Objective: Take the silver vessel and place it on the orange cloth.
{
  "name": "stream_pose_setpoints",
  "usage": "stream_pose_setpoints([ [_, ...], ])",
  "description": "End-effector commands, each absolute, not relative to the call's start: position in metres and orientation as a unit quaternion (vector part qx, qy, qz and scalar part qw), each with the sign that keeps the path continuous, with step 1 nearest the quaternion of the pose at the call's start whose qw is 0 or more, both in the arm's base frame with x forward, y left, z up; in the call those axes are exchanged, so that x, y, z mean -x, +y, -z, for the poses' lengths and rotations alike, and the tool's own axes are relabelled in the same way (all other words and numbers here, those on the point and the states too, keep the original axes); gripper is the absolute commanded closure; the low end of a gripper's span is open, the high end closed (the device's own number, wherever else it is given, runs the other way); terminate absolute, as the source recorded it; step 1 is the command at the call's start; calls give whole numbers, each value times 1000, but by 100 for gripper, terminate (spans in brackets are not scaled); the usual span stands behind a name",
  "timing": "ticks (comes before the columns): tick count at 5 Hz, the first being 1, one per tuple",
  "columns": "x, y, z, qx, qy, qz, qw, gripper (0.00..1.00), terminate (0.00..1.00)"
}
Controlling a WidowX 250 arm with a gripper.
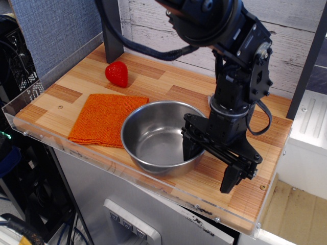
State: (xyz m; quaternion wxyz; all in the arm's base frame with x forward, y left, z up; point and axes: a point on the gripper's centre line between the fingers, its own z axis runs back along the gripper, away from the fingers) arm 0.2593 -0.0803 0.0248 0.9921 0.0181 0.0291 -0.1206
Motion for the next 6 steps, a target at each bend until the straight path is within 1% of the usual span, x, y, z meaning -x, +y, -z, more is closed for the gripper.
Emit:
stream_pose_setpoints([
  [1, -262, -77, -35, -18, 3, 114, 993, 100, 0],
  [4, -264, -71, -38, -17, -4, 101, 995, 100, 0],
  [6, -267, -65, -45, -25, -16, 98, 995, 100, 0],
])
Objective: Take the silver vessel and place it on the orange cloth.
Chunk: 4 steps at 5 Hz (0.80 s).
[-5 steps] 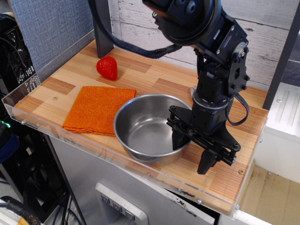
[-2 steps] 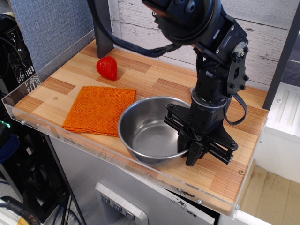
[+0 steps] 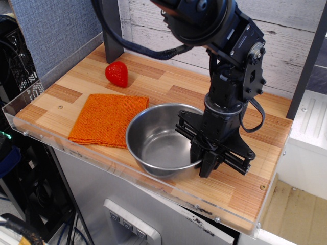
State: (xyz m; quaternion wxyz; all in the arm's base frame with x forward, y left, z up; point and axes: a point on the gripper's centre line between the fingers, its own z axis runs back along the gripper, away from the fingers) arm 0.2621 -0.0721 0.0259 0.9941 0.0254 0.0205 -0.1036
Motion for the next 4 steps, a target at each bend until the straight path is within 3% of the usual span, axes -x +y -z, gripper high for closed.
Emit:
stream_pose_setpoints([
  [1, -268, -65, -59, -29, -39, 109, 993, 100, 0],
  [3, -268, -43, -127, -26, -117, 102, 988, 100, 0],
  [4, -273, -8, -135, -12, -117, 57, 991, 100, 0],
])
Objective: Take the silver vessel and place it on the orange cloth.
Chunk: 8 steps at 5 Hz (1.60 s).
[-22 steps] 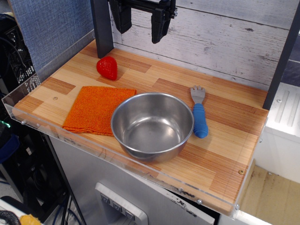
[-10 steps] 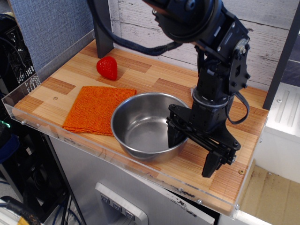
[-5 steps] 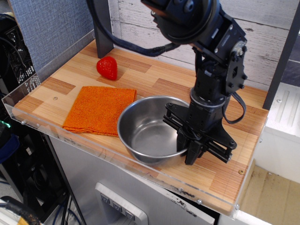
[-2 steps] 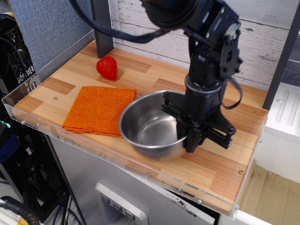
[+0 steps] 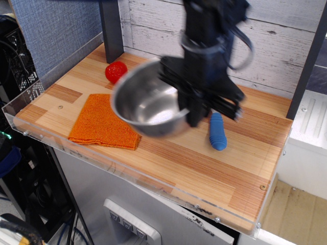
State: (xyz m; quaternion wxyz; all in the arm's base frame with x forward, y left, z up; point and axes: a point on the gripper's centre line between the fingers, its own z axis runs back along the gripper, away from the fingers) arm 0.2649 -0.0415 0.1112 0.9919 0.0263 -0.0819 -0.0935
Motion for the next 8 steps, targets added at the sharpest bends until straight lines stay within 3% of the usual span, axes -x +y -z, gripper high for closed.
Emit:
stream_pose_setpoints([
  [1, -278, 33, -125, 4, -87, 7, 996, 100, 0],
  [3, -277, 77, -96, -8, -36, -44, 998, 100, 0],
  [5, -277, 61, -74, -23, -5, -25, 999, 100, 0],
  [8, -282, 66, -53, -42, 34, -28, 998, 100, 0],
])
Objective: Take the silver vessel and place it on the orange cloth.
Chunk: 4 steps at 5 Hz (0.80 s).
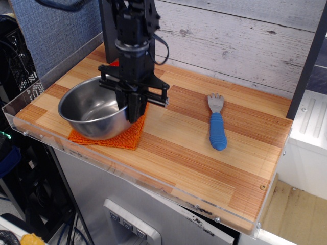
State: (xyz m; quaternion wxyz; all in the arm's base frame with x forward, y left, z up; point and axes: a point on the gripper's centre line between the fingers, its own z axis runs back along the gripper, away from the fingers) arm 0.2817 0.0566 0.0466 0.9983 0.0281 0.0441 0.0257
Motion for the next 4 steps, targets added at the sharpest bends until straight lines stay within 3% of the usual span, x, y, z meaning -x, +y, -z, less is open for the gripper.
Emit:
stream_pose_setpoints([
  [1, -283, 69, -45, -44, 51, -33, 997, 100, 0],
  [2, -283, 65, -46, -40, 55, -32, 997, 0, 0],
  [4, -283, 60, -60, -46, 34, -14, 998, 0, 0],
])
